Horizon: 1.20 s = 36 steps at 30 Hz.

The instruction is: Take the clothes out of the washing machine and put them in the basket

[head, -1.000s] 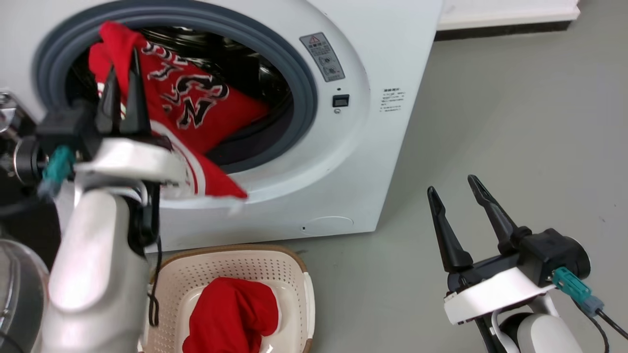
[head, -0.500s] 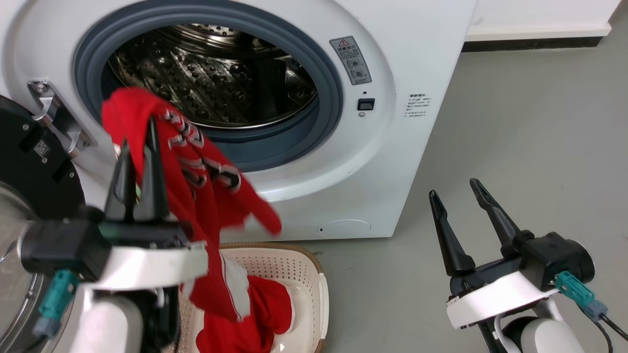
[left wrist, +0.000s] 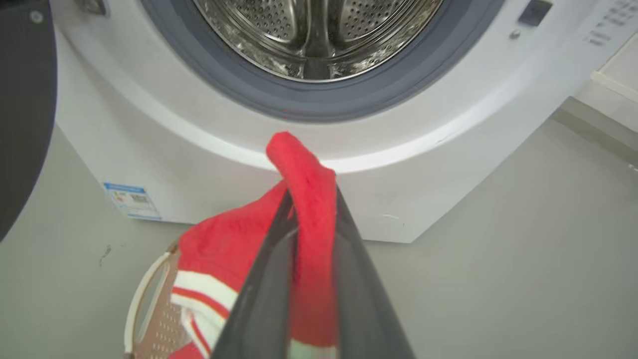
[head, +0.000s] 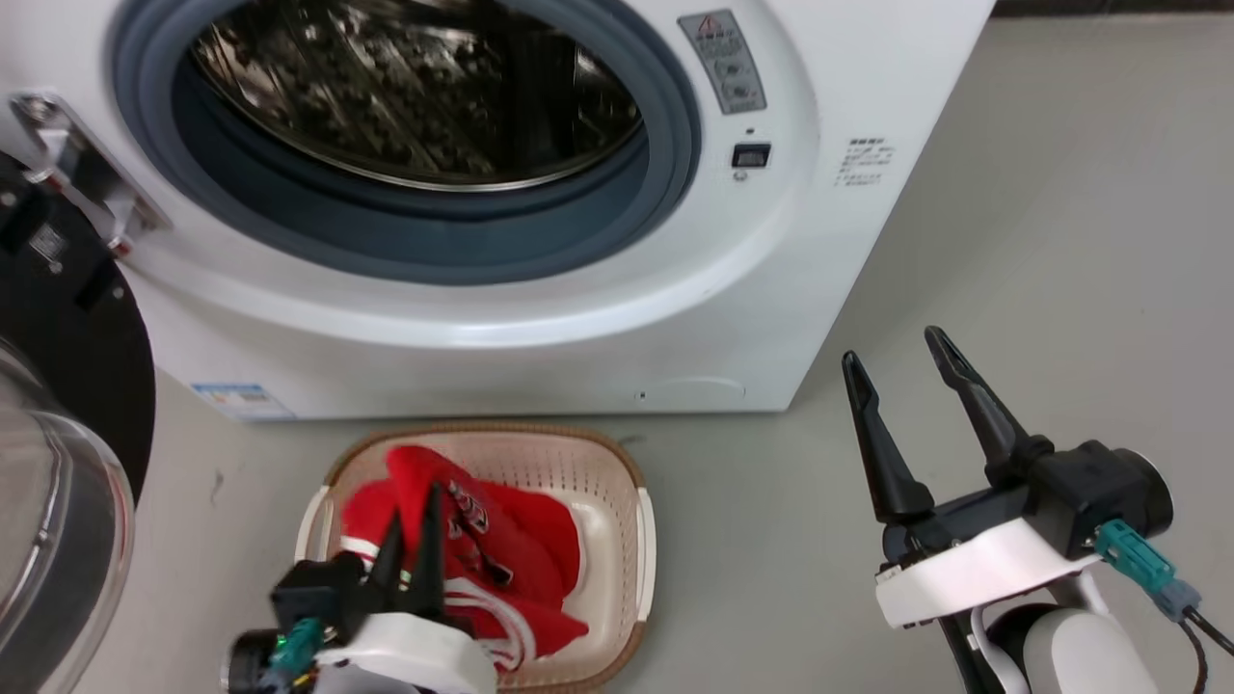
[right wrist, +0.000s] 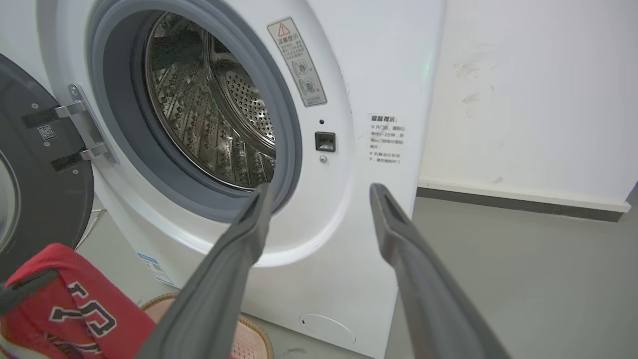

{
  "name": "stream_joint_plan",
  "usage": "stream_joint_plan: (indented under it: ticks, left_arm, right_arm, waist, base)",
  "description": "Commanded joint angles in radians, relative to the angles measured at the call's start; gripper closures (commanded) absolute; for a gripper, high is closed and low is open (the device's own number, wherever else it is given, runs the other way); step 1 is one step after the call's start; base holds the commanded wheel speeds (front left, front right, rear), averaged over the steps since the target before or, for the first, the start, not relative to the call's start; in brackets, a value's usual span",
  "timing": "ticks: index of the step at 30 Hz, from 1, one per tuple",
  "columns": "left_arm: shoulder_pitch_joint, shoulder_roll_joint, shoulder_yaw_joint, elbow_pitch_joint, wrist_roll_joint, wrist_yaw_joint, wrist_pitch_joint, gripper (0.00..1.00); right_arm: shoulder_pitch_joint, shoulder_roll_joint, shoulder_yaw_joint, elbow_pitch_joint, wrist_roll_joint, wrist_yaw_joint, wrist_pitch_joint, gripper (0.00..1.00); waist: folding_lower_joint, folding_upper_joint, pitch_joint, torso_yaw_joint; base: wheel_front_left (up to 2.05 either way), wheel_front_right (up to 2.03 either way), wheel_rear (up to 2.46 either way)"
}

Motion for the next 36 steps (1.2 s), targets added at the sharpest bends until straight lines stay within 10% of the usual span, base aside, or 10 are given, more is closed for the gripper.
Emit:
stream_joint_plan:
  ticks: [1, 12, 30, 31, 32, 33, 36]
  left_arm:
    - [-0.039, -0.008, -0.006, 0.071, -0.014, -0.019, -0.024, 1.00]
    - [-0.398, -0.056, -0.071, 0.654, -0.036, -0.128, -0.080, 1.00]
    - [-0.770, -0.013, -0.003, 1.204, -0.093, -0.063, -0.089, 1.00]
    - [-0.773, -0.008, -0.005, 1.213, -0.092, -0.067, -0.088, 0.83]
    - [-0.775, -0.004, -0.006, 1.219, -0.094, -0.073, -0.088, 0.29]
    - [-0.777, 0.003, -0.006, 1.221, -0.095, -0.077, -0.089, 0.00]
    - [-0.767, 0.004, -0.007, 1.226, -0.098, -0.090, -0.091, 0.00]
  right_arm:
    - [-0.026, 0.000, 0.003, -0.004, -0.002, 0.000, -0.006, 0.00]
    - [-0.129, 0.000, 0.014, -0.024, -0.007, 0.000, -0.019, 0.00]
    - [-0.250, 0.001, 0.064, 0.064, 0.052, 0.000, -0.117, 0.00]
    - [-0.253, 0.001, 0.066, 0.071, 0.053, 0.000, -0.122, 0.00]
    - [-0.255, 0.001, 0.065, 0.080, 0.056, 0.000, -0.124, 0.00]
    - [-0.259, 0.000, 0.062, 0.088, 0.059, 0.000, -0.129, 0.00]
    - [-0.264, 0.001, 0.056, 0.115, 0.057, 0.000, -0.140, 0.00]
  waist:
    - [0.0000, 0.0000, 0.047, 0.004]
    - [0.0000, 0.0000, 0.318, -0.024]
    - [0.0000, 0.0000, 0.613, -0.154]
    - [0.0000, 0.0000, 0.613, -0.156]
    - [0.0000, 0.0000, 0.610, -0.156]
    - [0.0000, 0.0000, 0.604, -0.155]
    - [0.0000, 0.0000, 0.560, -0.146]
  base:
    - [0.00, 0.00, 0.00]
    - [0.00, 0.00, 0.00]
    - [0.00, 0.00, 0.00]
    - [0.00, 0.00, 0.00]
    - [0.00, 0.00, 0.00]
    - [0.00, 0.00, 0.00]
    - [0.00, 0.00, 0.00]
